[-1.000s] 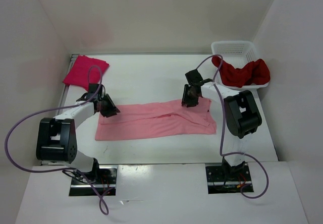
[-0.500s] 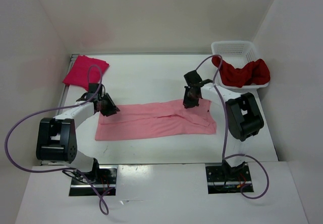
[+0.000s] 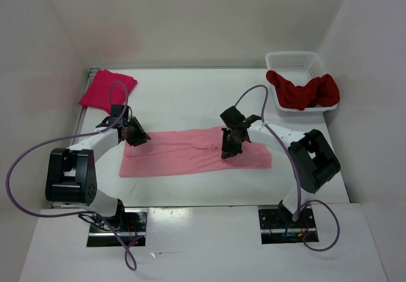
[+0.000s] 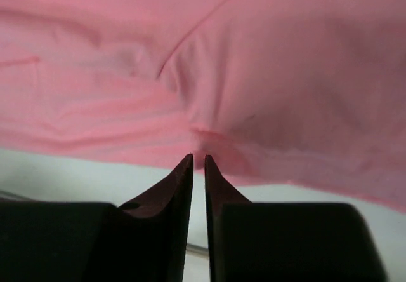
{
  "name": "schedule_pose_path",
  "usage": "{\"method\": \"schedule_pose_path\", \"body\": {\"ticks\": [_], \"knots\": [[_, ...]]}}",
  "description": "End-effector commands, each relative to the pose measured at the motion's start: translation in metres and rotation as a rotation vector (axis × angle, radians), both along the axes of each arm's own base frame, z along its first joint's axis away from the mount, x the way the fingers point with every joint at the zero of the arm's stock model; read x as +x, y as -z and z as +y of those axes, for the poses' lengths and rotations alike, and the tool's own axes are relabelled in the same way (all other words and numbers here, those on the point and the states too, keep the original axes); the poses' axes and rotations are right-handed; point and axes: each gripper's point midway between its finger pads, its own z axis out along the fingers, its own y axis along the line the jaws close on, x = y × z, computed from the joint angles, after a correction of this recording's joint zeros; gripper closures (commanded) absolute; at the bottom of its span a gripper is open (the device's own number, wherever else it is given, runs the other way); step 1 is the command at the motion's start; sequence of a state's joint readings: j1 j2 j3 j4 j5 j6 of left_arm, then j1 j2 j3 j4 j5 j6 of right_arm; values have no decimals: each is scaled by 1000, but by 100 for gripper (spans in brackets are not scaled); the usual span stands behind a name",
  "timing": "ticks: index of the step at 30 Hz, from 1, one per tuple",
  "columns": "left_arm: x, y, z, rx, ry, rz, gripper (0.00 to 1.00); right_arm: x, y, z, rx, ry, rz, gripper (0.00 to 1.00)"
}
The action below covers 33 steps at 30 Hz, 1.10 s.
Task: Fold and stack the t-shirts
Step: Fold the other side of the tshirt into a rectangle
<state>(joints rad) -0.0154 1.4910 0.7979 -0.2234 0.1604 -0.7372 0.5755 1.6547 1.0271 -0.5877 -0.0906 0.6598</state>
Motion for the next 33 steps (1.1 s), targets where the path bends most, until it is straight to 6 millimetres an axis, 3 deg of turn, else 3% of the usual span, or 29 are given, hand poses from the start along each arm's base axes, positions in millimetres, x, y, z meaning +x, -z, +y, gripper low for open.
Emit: {"method": "schedule_pose_path", "body": {"ticks": [1,3,7,9,12,15,19,22,26,29,32,33], "knots": [[15,-7,1,4,-4,-39,66,-21,-24,20,95,21,15,81],[19,-12,-1,-4,1,-51,66,-21,-34,22,122,24,1,71],[30,-25,-1,1,9,-90,66,-7,-60,18,117,39,-74,69],[32,-26,-4,0,18,-91,66,11,-61,11,112,54,-108,75],[32,-24,-9,5,39,-83,66,25,-49,11,95,75,-126,87],[26,-16,-27,-12,92,-58,66,28,-21,13,78,85,-94,96],[23,-7,-35,-34,109,-38,66,5,11,3,53,103,-20,99],[15,6,-36,-83,97,1,65,-12,24,-18,-25,130,13,99],[10,19,-29,-115,63,44,65,-16,14,-26,-27,142,2,99],[4,27,-15,-100,28,88,63,-12,-2,-29,-17,148,-17,90],[-6,35,1,-124,-12,124,60,11,-30,-35,20,166,-84,77],[-7,34,5,-139,-34,119,60,19,-36,-36,34,167,-103,77]]}}
